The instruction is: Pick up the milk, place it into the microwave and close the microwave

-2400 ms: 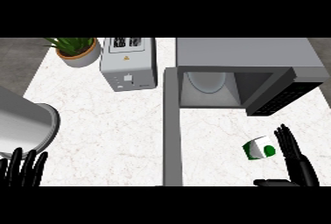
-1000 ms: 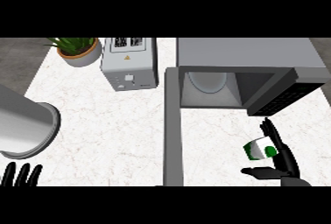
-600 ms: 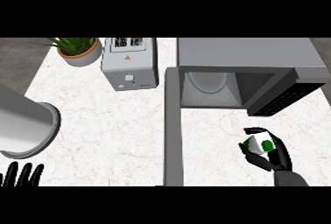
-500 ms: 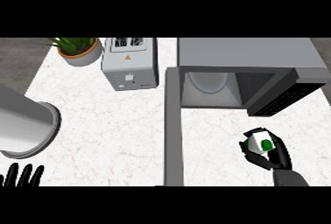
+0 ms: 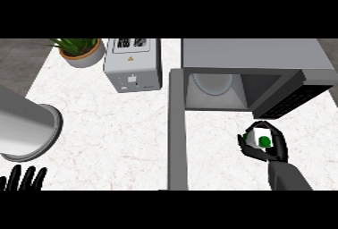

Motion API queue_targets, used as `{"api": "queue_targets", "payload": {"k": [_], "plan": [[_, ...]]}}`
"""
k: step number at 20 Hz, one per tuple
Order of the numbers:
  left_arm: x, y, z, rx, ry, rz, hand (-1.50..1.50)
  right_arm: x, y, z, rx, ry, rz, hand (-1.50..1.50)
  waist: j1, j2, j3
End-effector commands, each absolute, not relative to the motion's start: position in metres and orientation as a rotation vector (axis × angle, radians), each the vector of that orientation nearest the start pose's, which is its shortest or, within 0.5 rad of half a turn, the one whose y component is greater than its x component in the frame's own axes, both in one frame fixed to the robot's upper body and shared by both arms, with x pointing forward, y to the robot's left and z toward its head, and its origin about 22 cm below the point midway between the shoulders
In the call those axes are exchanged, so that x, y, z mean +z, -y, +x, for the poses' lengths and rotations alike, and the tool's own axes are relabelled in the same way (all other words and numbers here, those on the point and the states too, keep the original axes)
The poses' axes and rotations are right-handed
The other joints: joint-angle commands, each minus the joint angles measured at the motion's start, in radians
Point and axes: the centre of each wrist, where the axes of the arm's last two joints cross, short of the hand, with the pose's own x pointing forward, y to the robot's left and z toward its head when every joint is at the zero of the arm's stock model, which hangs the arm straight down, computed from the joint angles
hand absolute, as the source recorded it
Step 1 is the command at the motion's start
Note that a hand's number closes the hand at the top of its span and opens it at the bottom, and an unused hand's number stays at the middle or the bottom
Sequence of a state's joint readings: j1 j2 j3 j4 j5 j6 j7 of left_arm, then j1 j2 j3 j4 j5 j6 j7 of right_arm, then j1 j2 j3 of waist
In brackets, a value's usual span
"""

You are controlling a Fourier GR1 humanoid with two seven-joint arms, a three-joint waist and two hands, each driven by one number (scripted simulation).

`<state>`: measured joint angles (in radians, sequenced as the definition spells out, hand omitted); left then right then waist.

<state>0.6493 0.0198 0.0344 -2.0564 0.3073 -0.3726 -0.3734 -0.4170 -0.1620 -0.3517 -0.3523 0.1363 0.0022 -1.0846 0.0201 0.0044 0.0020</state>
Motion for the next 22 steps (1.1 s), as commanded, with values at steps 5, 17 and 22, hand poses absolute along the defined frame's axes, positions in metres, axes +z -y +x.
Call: {"api": "queue_targets", "payload": {"k": [5, 17, 22], "plan": [[0.031, -0.277, 0.085, 0.157, 1.897, -0.224, -1.50, -0.147, 0.238, 0.282, -0.098, 1.931, -0.330, 1.50, 0.000, 0.001, 0.000], [0.036, -0.281, 0.057, 0.166, 1.901, -0.217, -1.50, -0.128, 0.248, 0.260, -0.077, 1.969, -0.323, 1.50, -0.022, -0.012, -0.003], [0.029, -0.272, 0.070, 0.139, 1.898, -0.251, -1.50, -0.096, 0.255, 0.243, -0.059, 1.964, -0.347, 1.50, -0.029, -0.012, -0.004]]}}
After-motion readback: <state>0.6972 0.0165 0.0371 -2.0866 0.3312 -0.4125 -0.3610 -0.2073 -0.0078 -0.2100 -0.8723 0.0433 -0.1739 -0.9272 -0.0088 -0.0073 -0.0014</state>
